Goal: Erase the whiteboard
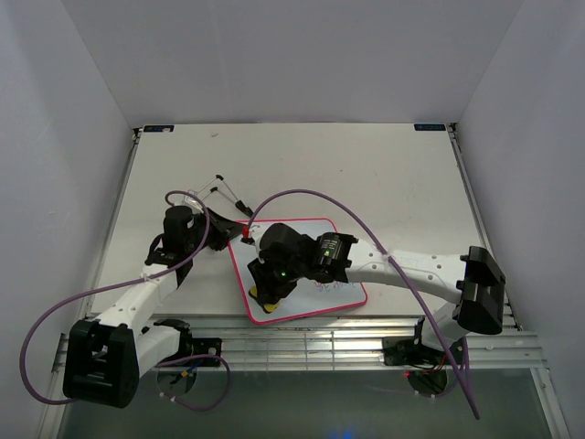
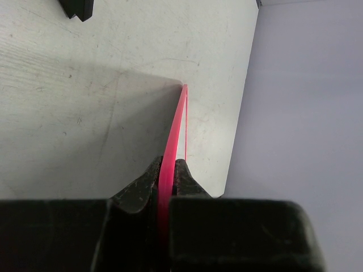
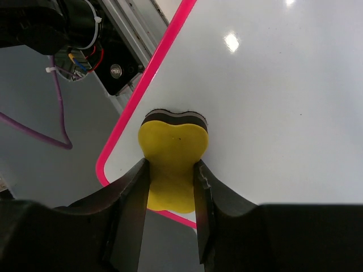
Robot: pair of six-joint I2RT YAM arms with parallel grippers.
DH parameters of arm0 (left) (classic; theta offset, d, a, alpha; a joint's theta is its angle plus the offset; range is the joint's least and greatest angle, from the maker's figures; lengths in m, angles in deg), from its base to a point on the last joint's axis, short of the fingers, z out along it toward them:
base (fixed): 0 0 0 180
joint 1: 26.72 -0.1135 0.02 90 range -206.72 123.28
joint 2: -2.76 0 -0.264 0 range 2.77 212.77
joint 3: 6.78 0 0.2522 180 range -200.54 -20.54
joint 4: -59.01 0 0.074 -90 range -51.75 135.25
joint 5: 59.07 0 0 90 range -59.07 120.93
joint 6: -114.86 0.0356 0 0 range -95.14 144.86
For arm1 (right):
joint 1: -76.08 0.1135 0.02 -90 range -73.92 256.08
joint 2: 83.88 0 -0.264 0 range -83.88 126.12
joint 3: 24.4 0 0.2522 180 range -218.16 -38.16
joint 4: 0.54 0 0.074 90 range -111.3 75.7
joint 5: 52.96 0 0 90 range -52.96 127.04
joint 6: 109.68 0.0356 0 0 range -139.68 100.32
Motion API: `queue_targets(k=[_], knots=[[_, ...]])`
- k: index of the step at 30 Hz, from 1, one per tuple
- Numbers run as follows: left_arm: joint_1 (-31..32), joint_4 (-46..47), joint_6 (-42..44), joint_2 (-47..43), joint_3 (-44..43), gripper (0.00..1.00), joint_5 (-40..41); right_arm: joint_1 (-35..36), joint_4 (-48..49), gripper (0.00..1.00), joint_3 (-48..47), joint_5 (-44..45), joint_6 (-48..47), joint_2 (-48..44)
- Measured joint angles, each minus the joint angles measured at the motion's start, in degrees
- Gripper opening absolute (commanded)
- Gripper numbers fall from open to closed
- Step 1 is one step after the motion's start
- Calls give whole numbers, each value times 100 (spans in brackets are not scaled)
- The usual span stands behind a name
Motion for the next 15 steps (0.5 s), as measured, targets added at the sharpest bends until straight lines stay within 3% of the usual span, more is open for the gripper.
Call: queue_targets(k=[15], knots=[[0,17,-26,-22,17,0,35,74,-98,24,-66,138,72,4]])
